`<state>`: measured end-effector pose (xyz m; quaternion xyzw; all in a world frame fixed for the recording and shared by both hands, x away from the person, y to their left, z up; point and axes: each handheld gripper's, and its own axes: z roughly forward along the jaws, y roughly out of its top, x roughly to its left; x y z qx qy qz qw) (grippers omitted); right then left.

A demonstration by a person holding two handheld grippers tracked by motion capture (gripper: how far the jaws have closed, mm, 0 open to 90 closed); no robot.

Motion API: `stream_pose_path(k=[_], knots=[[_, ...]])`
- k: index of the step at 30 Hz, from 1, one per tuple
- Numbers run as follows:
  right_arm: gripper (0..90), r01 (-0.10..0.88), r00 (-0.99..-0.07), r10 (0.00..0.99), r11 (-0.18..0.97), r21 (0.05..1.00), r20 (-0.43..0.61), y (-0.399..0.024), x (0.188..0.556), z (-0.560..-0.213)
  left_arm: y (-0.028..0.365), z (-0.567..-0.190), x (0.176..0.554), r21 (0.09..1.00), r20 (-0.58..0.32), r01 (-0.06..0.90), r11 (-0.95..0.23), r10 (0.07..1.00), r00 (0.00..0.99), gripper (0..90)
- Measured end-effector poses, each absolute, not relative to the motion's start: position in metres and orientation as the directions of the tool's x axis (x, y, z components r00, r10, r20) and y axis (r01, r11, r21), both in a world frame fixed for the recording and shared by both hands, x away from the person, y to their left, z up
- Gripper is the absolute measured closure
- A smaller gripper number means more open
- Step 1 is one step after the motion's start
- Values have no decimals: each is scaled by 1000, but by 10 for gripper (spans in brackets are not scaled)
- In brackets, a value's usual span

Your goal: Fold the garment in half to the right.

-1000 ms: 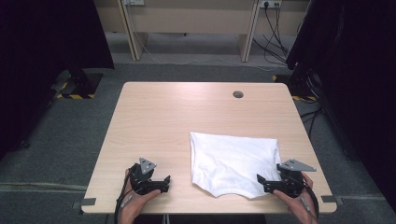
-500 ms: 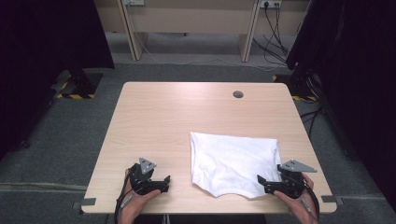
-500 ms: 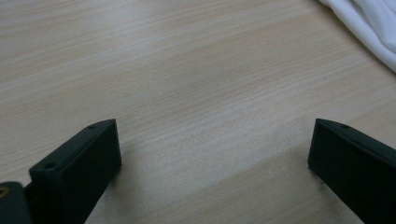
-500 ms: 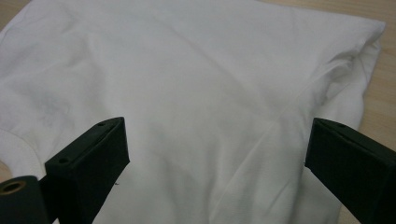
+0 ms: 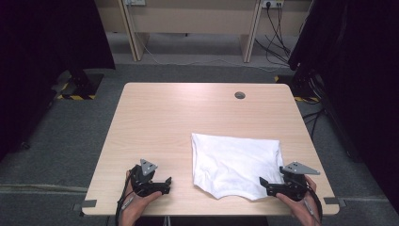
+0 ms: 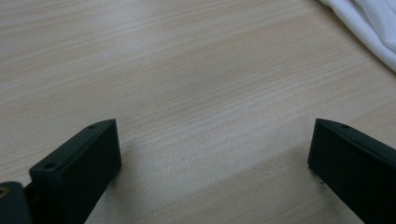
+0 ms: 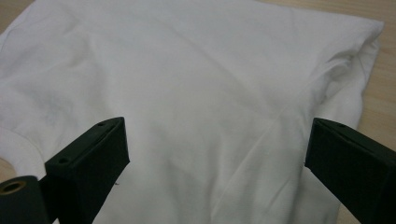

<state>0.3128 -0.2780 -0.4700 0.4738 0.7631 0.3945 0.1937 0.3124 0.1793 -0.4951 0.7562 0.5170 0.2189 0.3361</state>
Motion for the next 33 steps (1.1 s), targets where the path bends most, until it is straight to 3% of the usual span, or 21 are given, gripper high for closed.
stream_pose_path(k=[33], knots=[[63, 519, -530, 847, 275, 809, 52, -255, 320, -451, 180, -495, 312, 738, -21, 635, -229, 933, 360, 28]])
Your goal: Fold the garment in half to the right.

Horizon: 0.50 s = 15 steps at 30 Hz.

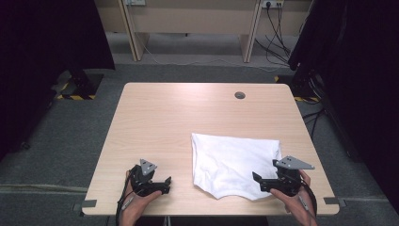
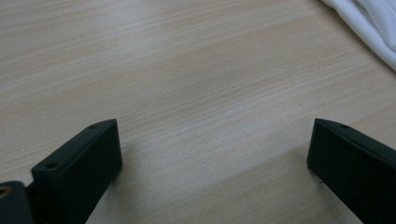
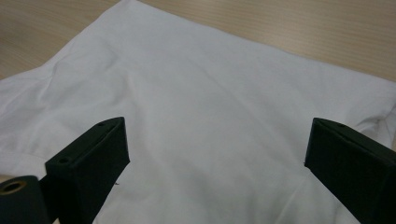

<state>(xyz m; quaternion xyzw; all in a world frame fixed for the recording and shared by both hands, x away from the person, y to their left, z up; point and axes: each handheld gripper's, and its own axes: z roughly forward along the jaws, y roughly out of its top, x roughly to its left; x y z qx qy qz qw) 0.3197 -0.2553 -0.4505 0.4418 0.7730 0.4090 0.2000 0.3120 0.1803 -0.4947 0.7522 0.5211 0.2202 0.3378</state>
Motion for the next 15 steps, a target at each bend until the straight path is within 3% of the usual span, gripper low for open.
stream_pose_path(k=[6, 15], knots=[[65, 513, -540, 840, 282, 810, 49, -249, 325, -448, 177, -493, 307, 760, -56, 622, -186, 936, 349, 48], [69, 498, -562, 826, 298, 815, 41, -237, 332, -441, 160, -493, 302, 761, -48, 613, -214, 923, 382, 50]])
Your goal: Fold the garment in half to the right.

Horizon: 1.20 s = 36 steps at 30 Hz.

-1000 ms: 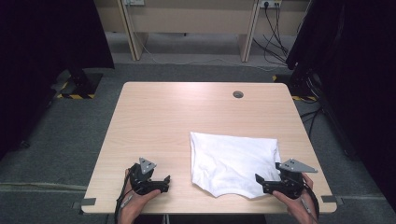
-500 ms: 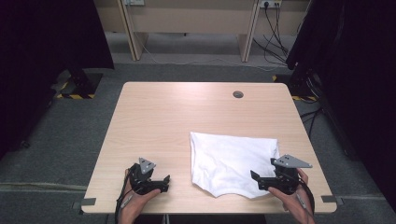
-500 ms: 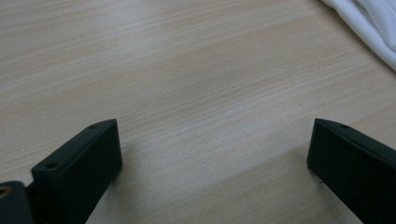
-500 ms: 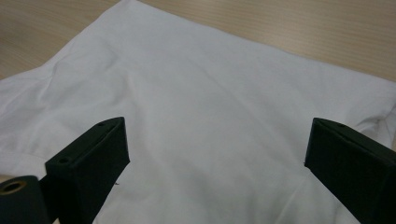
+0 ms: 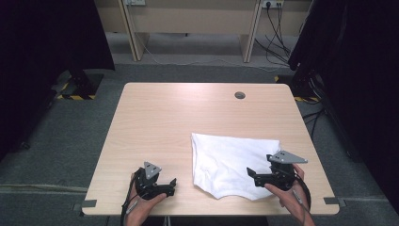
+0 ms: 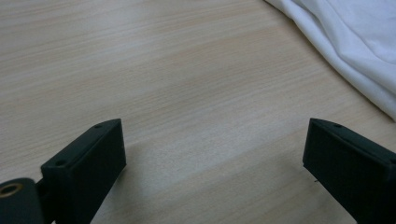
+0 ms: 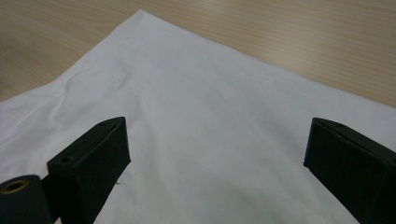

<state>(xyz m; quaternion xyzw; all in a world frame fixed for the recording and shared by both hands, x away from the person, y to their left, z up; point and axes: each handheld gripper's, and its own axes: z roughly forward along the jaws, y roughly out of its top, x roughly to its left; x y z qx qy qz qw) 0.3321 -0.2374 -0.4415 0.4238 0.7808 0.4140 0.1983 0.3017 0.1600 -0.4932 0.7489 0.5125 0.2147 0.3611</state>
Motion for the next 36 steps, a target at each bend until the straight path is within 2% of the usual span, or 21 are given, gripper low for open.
stream_pose_path(k=[21, 36], knots=[[83, 479, -606, 795, 353, 804, 12, -208, 360, -431, 122, -484, 299, 774, -94, 598, -210, 894, 437, 65], [87, 486, -635, 772, 356, 798, 43, -182, 388, -423, 110, -486, 299, 778, -120, 597, -197, 886, 449, 82]])
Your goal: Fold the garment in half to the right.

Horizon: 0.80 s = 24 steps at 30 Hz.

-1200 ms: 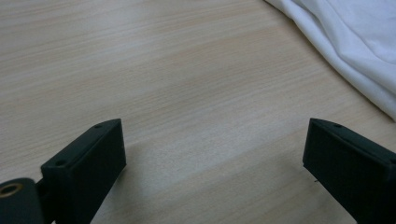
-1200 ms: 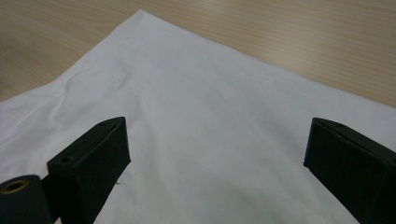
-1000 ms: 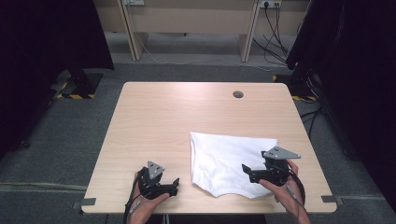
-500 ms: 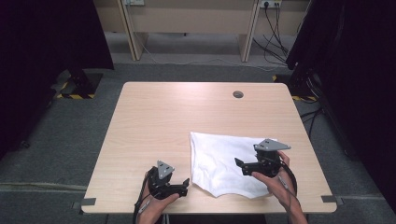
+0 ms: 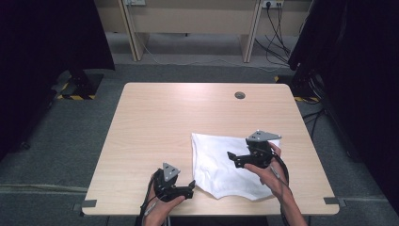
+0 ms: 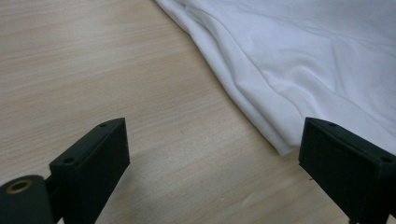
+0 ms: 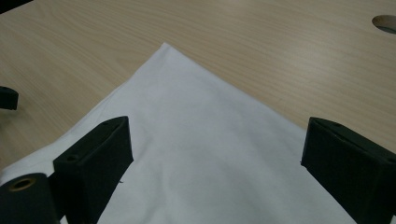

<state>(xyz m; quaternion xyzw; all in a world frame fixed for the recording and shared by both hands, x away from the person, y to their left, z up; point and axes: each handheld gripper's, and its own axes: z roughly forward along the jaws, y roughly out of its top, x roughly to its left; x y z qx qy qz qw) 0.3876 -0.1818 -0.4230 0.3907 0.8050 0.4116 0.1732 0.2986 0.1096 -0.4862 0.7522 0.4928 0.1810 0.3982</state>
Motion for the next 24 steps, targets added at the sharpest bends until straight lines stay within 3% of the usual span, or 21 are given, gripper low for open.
stream_pose_path(k=[24], knots=[[104, 491, -655, 754, 373, 787, 51, -150, 416, -423, 98, -488, 302, 770, -159, 614, -171, 881, 445, 138]])
